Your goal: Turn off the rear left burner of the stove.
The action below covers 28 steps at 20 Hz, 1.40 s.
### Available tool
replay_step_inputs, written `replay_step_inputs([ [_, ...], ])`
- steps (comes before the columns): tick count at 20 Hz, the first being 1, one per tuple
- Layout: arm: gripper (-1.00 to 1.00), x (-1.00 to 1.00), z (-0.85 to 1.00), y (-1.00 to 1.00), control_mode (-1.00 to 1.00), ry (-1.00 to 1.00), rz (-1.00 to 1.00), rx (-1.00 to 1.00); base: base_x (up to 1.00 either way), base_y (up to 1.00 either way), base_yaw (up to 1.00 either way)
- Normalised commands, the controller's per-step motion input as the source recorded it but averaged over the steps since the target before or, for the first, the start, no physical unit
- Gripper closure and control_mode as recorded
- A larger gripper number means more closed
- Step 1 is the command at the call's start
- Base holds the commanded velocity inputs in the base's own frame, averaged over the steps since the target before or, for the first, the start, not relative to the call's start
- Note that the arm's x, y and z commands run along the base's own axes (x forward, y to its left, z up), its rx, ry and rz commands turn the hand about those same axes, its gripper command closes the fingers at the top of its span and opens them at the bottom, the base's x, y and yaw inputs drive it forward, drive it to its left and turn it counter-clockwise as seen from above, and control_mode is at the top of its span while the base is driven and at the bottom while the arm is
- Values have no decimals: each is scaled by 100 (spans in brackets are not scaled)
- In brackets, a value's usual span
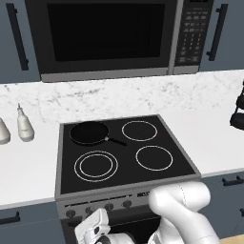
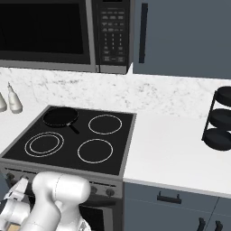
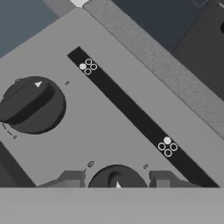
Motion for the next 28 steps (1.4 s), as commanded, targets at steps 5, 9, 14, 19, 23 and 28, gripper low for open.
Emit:
replay_step_inputs([
  [5,100,0,0,-33,-100,10,-6,50,0,0,0],
  [9,100,0,11,-52,-100,13,-10,66,0,0,0],
  [14,100,0,22,-58,-100,10,-10,72,0,0,0],
  [19,100,0,30,-73,-100,10,-10,75,0,0,0],
  [23,100,0,26,-72,-100,10,-12,50,0,0,0],
  [28,100,0,0,0,-100,0,0,0,0,0,0],
])
